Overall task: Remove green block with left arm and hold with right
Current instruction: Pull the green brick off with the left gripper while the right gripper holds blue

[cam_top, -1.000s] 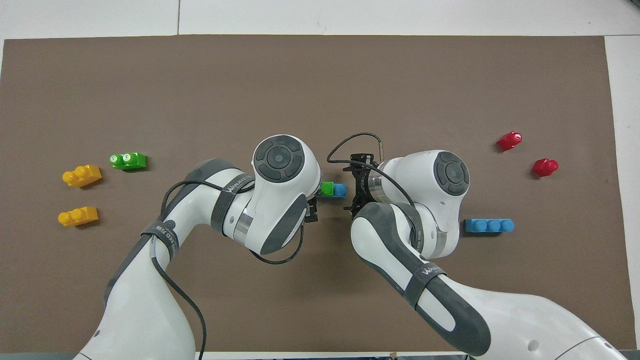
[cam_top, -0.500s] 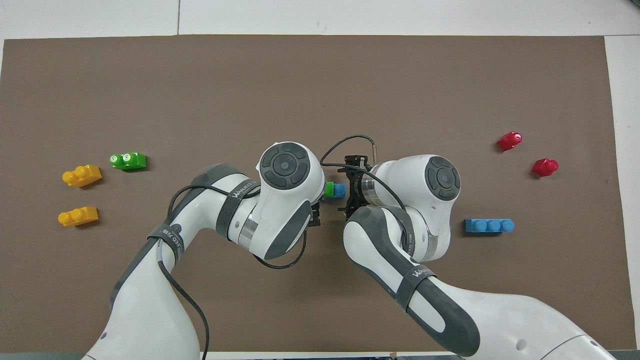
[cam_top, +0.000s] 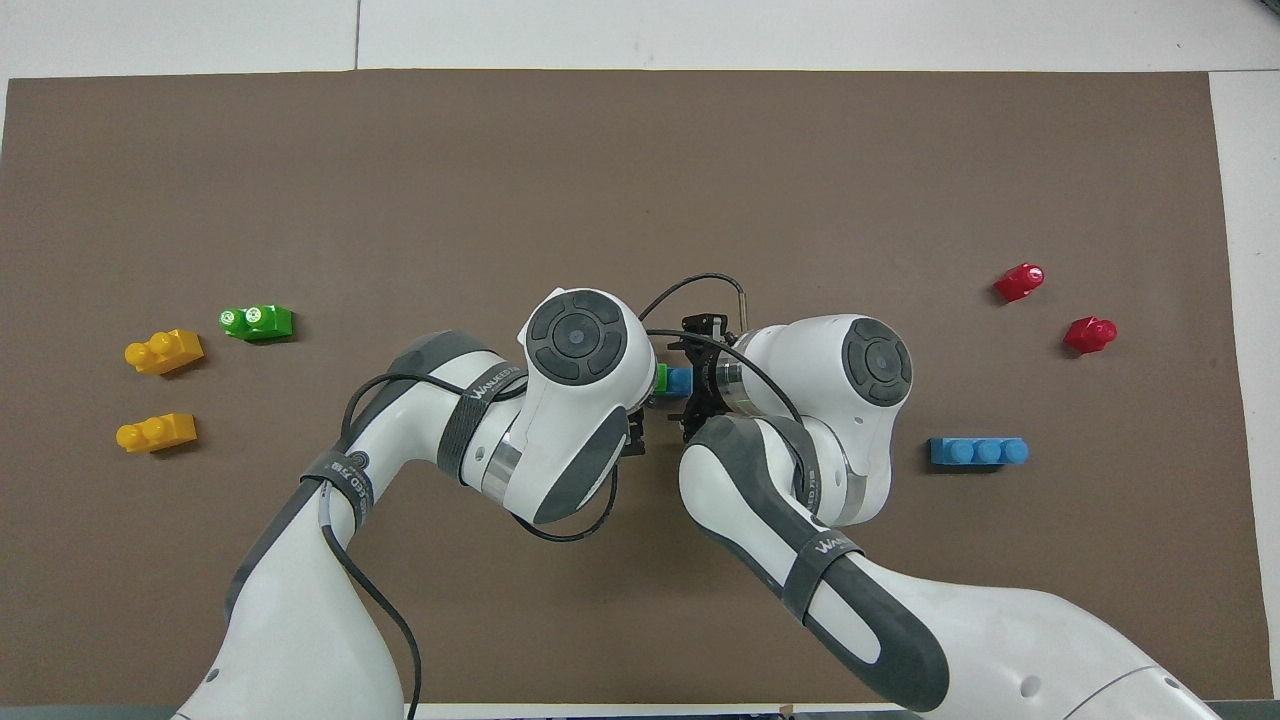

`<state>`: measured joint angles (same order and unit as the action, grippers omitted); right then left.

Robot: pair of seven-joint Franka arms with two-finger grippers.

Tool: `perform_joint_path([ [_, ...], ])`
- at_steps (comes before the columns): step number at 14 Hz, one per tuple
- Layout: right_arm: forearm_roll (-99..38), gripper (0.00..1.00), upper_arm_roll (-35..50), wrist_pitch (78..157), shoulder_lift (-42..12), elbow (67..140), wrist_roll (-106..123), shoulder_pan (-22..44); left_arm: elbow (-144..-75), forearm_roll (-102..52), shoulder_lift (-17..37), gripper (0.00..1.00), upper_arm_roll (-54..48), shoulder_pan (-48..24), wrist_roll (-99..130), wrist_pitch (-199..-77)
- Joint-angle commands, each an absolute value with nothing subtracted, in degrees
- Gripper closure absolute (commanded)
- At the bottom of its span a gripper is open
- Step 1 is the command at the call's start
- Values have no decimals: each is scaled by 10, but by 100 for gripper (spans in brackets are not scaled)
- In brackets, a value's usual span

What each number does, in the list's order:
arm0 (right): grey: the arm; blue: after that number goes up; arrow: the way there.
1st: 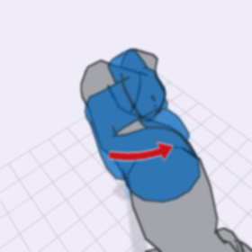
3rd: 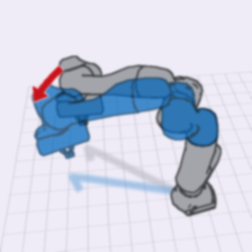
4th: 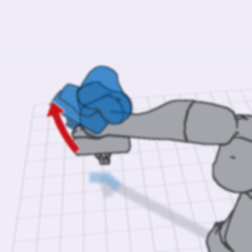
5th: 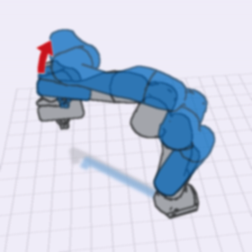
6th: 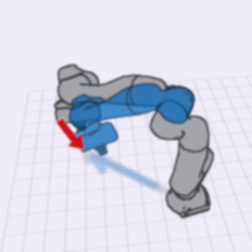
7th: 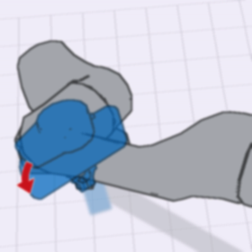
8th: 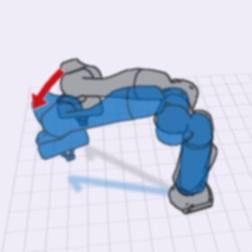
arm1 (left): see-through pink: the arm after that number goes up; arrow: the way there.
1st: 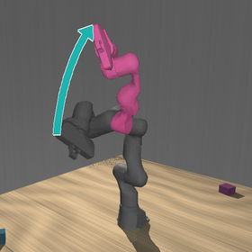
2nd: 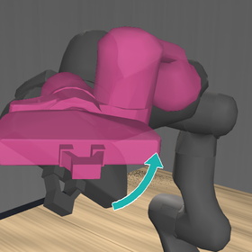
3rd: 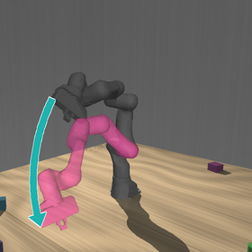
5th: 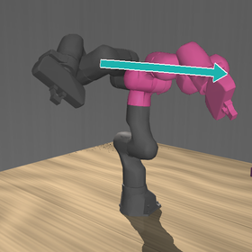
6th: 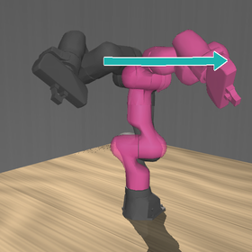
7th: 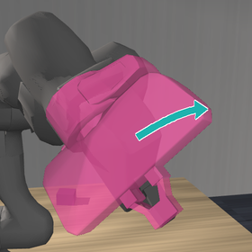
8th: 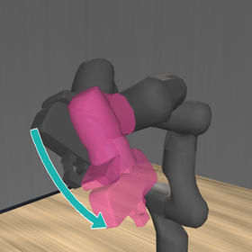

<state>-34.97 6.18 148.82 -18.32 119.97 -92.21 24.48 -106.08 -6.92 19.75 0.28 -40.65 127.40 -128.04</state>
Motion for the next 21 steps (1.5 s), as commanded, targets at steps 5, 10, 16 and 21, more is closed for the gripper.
perform_joint_path([
  [5, -389, 100, 63, 1499, -193, 1188, -887, 242, -1082, -58, 182, 0, 11, -417, 1285, -1296],
  [10, -403, 100, 63, 1516, -196, 1186, -884, 244, -1082, -58, 182, 9, 11, -417, 1288, -1297],
  [16, -403, 100, 63, 1520, -196, 1186, -883, 245, -1063, -58, 184, 53, 11, -409, 1281, -1287],
  [21, -403, 100, 63, 1520, -196, 1187, -879, 245, -1054, -58, 174, 58, 14, -404, 1274, -1284],
])
